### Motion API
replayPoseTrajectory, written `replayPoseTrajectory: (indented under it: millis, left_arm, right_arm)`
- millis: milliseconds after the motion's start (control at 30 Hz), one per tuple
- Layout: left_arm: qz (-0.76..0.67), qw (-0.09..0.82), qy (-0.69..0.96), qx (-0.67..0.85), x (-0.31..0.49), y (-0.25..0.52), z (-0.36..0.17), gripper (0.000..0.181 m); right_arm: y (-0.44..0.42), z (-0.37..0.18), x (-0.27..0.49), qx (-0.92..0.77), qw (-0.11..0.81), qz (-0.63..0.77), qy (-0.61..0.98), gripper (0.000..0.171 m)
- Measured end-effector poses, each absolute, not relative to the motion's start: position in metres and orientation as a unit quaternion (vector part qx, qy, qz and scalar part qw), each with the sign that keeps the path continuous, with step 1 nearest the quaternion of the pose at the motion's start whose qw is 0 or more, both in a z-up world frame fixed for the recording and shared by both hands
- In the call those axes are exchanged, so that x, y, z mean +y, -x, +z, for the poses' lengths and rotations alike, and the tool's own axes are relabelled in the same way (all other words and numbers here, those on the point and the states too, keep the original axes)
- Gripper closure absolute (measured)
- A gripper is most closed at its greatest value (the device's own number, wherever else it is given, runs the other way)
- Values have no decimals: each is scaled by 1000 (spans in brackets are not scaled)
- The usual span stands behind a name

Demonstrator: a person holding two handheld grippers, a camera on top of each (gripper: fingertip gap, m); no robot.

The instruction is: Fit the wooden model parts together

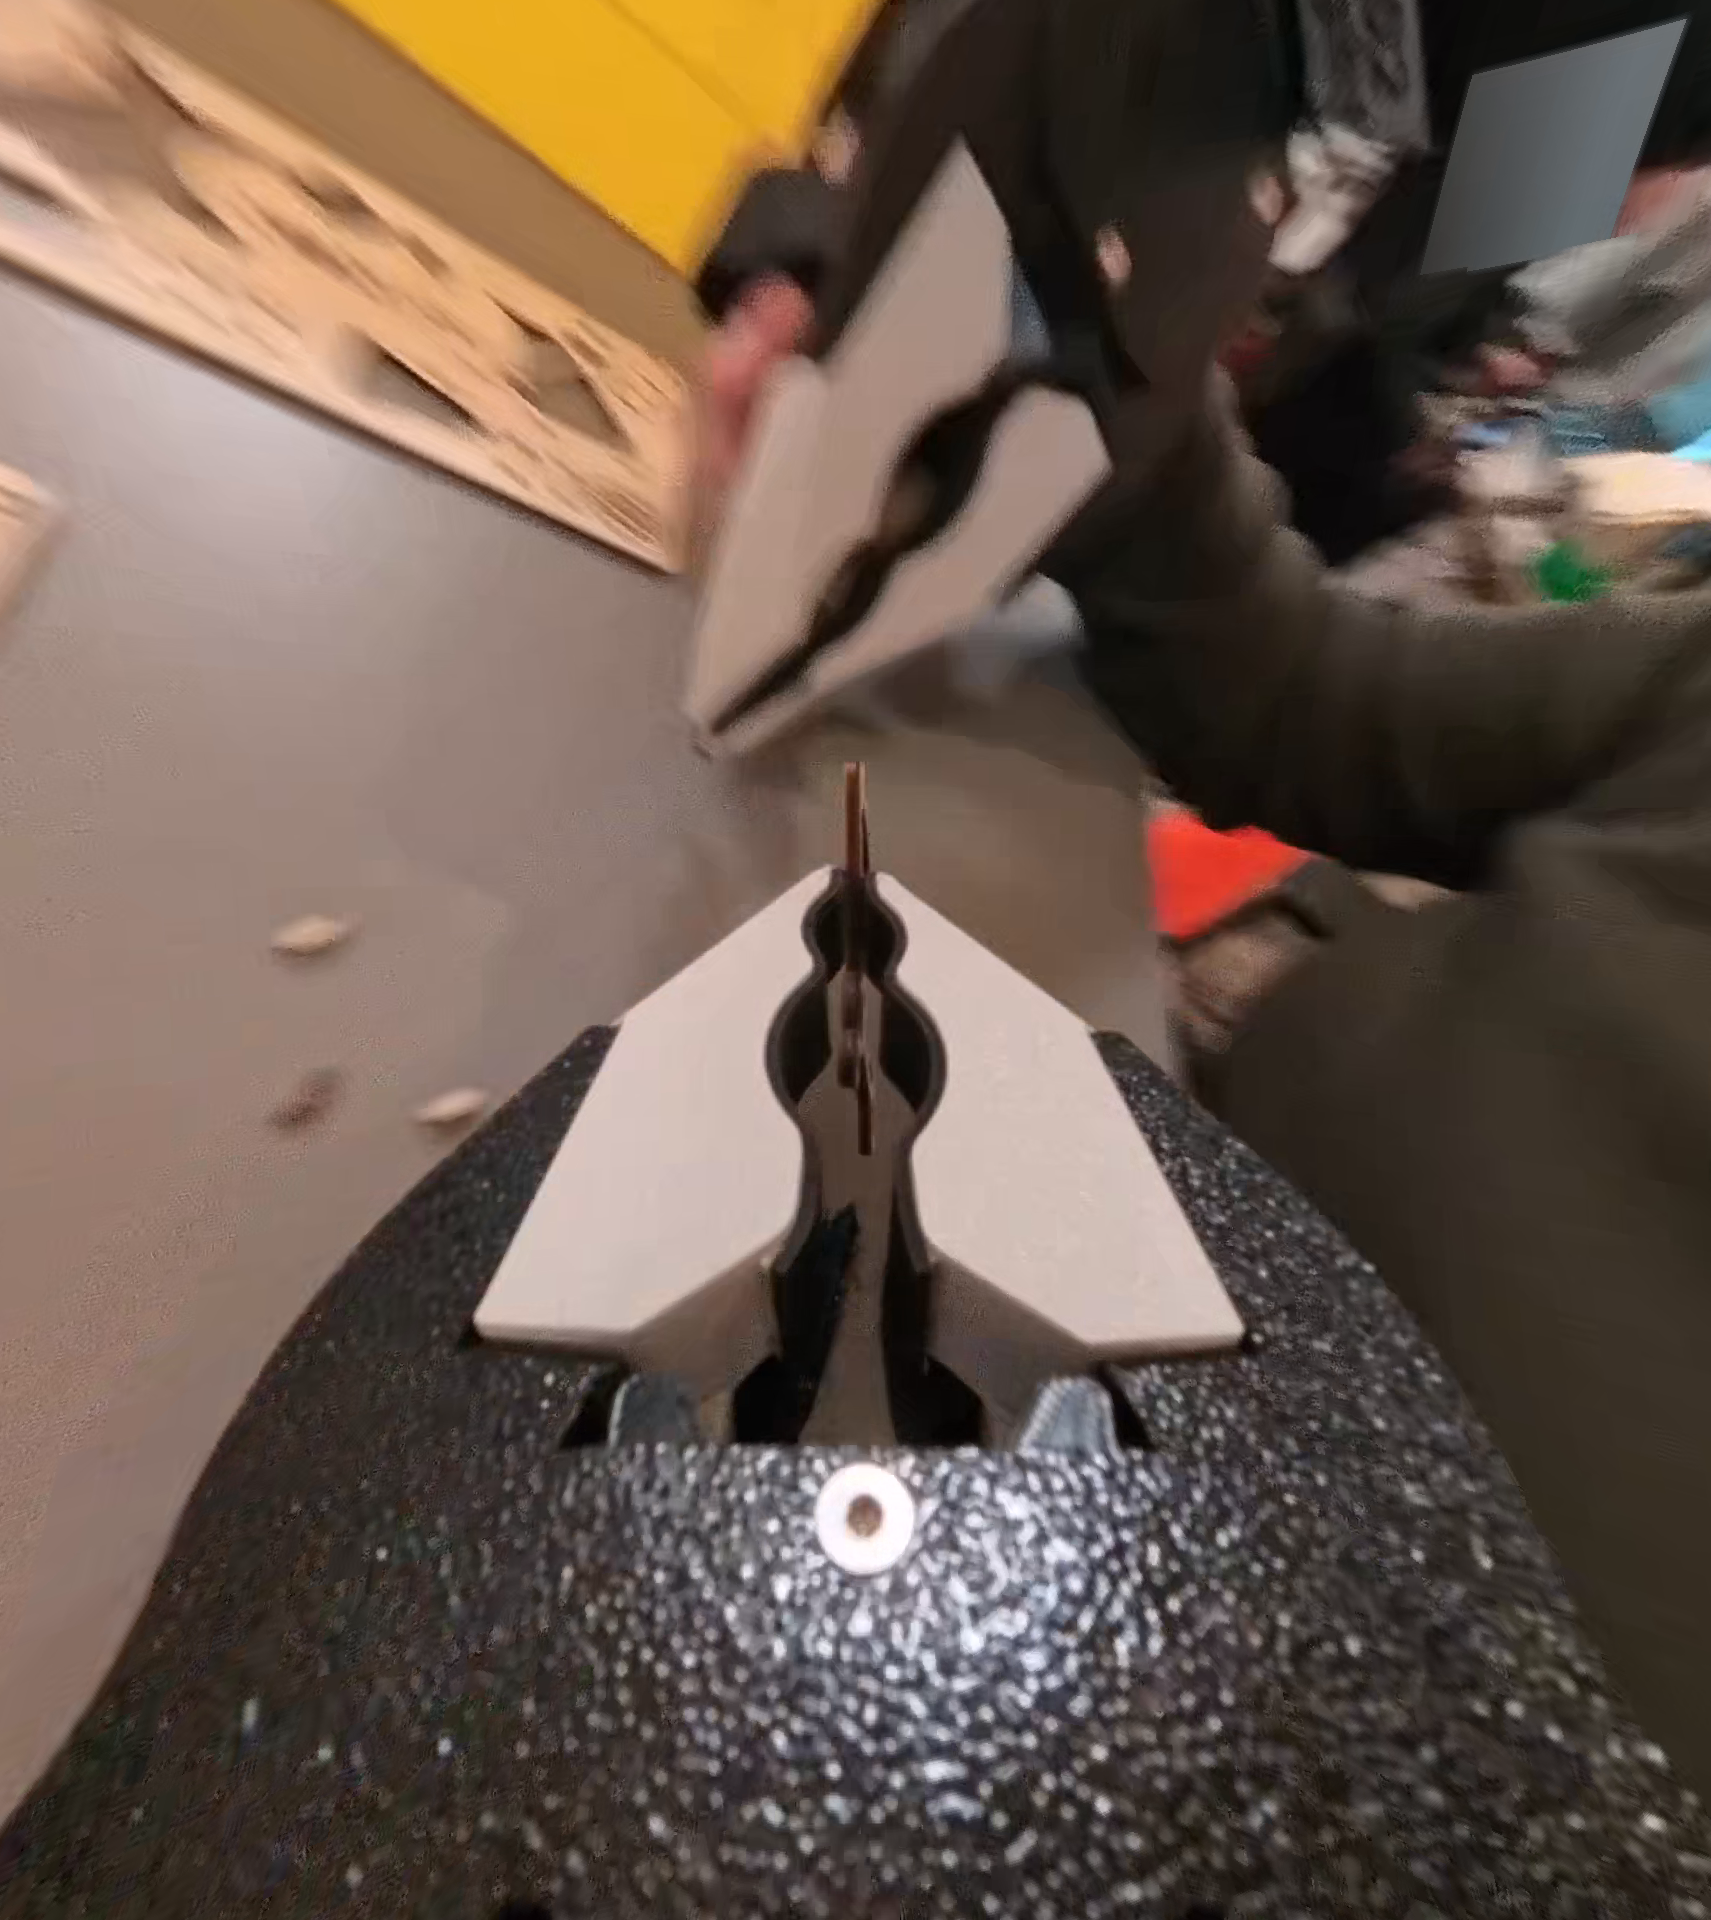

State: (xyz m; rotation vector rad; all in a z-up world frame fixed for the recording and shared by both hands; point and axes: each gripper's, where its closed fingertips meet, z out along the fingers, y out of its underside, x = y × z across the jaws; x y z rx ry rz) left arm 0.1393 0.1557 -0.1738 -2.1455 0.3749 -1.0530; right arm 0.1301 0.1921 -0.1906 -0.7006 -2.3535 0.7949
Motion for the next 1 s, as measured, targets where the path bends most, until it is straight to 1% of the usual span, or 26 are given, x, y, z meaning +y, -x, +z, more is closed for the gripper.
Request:
replayPoseTrajectory:
  millis: [33,100,167,267,300,367,433,467,533,600,700,900,1000]
  left_arm:
    - [-450,314,822,150,146,-150,-176,181]
    - [-474,250,828,164,132,-160,-191,181]
    - [-458,232,841,167,132,-164,-206,181]
    - [-469,230,840,148,136,-167,-205,181]
    - [-464,228,844,145,136,-165,-205,170]
    - [-435,217,859,159,133,-160,-206,140]
    - [-390,228,875,173,135,-151,-207,125]
    - [-371,234,881,178,136,-146,-207,123]
    - [-355,265,879,176,144,-139,-199,124]
    - [-380,312,857,157,155,-137,-182,132]
    - [-446,368,809,105,168,-133,-155,153]
    - [-441,417,788,105,175,-126,-147,180]
    - [-449,410,787,105,174,-128,-148,176]
  right_arm:
    - [-133,-188,192,-873,271,307,265,171]
    - [-136,-181,190,-866,268,329,264,171]
    - [-137,-177,187,-864,267,340,259,171]
    - [-137,-177,185,-867,271,334,253,171]
    - [-137,-178,184,-868,273,332,250,171]
    - [-136,-177,182,-866,277,336,244,171]
    - [-134,-175,179,-864,287,339,236,171]
    - [-133,-174,179,-864,292,339,232,171]
    - [-129,-171,178,-861,313,334,221,171]
    - [-126,-166,177,-858,338,328,205,171]
    - [-123,-158,174,-851,375,319,182,171]
    - [-122,-148,170,-842,414,308,155,171]
    - [-122,-147,169,-842,420,304,147,171]
